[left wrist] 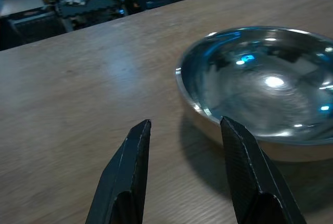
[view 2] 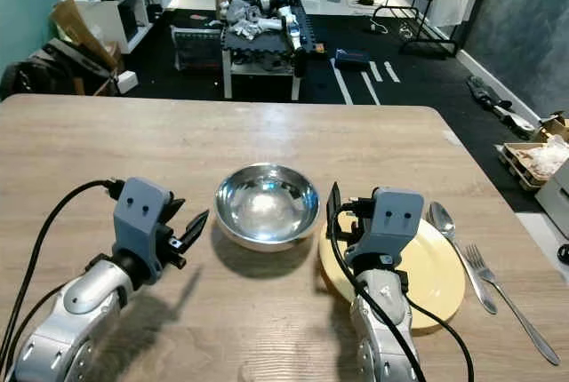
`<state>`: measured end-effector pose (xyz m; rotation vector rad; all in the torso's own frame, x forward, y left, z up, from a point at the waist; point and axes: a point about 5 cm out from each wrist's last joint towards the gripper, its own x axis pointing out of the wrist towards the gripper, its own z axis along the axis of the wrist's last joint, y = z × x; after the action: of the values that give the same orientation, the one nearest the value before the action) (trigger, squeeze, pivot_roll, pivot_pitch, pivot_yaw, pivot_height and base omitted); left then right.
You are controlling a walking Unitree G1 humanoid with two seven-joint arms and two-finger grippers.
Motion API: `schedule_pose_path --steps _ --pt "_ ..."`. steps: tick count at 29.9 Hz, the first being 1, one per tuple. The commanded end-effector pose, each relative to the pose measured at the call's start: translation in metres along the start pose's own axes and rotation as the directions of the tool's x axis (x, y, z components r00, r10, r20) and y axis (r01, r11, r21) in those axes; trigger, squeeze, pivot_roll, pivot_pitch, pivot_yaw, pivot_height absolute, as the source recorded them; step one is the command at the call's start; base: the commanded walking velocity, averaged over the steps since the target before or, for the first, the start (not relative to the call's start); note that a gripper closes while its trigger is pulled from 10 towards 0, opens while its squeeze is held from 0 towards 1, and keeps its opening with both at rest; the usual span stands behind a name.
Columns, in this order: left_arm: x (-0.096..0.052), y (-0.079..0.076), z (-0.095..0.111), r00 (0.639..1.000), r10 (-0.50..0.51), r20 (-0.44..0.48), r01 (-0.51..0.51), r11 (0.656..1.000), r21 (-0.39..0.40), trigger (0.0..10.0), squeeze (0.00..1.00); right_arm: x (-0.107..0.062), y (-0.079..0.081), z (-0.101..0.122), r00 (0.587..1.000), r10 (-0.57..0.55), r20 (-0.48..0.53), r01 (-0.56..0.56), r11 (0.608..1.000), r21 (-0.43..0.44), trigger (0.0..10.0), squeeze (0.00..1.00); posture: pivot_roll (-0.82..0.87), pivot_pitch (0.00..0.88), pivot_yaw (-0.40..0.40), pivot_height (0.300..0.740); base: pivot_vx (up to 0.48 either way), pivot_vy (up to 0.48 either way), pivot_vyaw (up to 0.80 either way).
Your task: Setting the table
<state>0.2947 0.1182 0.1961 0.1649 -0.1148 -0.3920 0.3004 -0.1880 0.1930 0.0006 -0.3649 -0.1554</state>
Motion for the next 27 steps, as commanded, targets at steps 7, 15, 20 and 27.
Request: schedule_pose_path --steps 7,15,20,27 --pt "0.003 0.01 0.001 1.0 0.001 0.009 -0.002 1.0 0.028 10.0 0.0 0.008 -0.033 0.015 0.99 -0.122 0.077 0.123 0.992 -0.008 10.0 0.0 0.1 0.043 0.102 0.74 0.0 0.0 0.0" --pt "0.004 0.011 0.001 1.0 0.014 0.017 -0.014 1.0 0.021 10.0 0.0 0.002 0.0 0.004 0.998 -0.041 0.049 0.039 0.998 0.041 10.0 0.0 0.12 0.044 0.097 0.74 0.0 0.0 0.0" --pt "0.003 0.013 0.0 0.999 0.026 0.02 -0.027 0.999 0.021 10.0 0.0 0.002 0.006 0.003 0.999 -0.023 0.044 0.021 0.999 0.049 10.0 0.0 0.12 0.044 0.094 0.74 0.0 0.0 0.0" --pt "0.005 0.014 0.0 0.999 0.031 0.027 -0.031 0.999 0.018 10.0 0.0 0.004 0.002 0.003 0.999 -0.026 0.045 0.024 0.999 0.042 10.0 0.0 0.11 0.045 0.088 0.74 0.0 0.0 0.0"
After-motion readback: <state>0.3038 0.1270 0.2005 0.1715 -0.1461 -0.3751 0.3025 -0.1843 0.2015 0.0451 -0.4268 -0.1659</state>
